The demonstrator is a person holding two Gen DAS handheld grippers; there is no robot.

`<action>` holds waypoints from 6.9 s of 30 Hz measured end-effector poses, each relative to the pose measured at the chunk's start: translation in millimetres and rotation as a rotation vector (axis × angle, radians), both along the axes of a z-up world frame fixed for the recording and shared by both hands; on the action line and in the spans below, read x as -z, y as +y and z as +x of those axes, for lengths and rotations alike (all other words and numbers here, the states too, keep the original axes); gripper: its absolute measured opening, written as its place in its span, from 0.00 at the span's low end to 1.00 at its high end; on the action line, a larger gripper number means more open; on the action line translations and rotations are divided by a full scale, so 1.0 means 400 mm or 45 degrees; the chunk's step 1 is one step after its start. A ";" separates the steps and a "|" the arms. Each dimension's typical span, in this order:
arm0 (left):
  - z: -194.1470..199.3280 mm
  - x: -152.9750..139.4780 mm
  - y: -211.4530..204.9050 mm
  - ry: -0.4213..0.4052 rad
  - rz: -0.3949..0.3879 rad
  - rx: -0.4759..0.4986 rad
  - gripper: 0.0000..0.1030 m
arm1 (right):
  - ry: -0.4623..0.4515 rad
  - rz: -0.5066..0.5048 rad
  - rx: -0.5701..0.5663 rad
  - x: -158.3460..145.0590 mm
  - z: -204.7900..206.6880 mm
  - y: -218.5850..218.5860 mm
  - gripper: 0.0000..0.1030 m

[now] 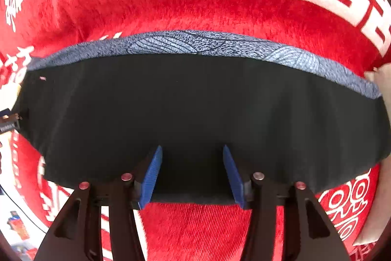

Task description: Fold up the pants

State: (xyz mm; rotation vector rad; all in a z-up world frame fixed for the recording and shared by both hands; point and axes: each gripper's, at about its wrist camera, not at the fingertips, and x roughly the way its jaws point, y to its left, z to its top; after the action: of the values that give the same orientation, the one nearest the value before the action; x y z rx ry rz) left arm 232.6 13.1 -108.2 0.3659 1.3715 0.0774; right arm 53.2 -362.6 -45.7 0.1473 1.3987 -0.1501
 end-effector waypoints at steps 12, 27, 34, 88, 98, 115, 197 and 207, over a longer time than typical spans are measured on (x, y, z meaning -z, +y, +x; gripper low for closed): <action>-0.104 -0.071 -0.319 0.053 -0.205 0.244 1.00 | -0.036 0.048 0.201 -0.120 -0.165 -0.139 0.56; -0.150 -0.055 -0.547 0.098 -0.166 0.374 1.00 | -0.113 -0.048 0.372 -0.100 -0.110 -0.379 0.34; -0.156 -0.031 -0.599 0.130 -0.128 0.393 1.00 | -0.061 -0.152 0.458 -0.048 -0.082 -0.534 0.33; -0.233 -0.003 -1.003 0.117 -0.244 0.499 1.00 | -0.825 0.757 1.327 -0.020 -0.505 -0.672 0.53; -0.269 -0.091 -1.065 0.091 -0.362 0.557 0.63 | -0.731 0.643 1.237 -0.021 -0.410 -0.688 0.15; -0.341 -0.026 -1.108 0.031 -0.848 0.574 0.42 | -0.742 0.219 0.526 -0.257 -0.263 -0.531 0.08; -0.168 -0.208 -0.406 0.090 -0.836 0.339 0.82 | -0.205 -0.383 -0.326 -0.155 -0.160 0.159 0.58; -0.146 -0.162 -0.615 0.255 -0.887 0.482 0.72 | -0.141 -0.153 -0.029 -0.148 -0.208 0.026 0.58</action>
State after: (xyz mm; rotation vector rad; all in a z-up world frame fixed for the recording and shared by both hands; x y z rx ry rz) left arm 174.2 -233.0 -43.3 0.0374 1.4105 -0.7502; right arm -30.2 -352.3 13.3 0.0399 1.2768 -0.2036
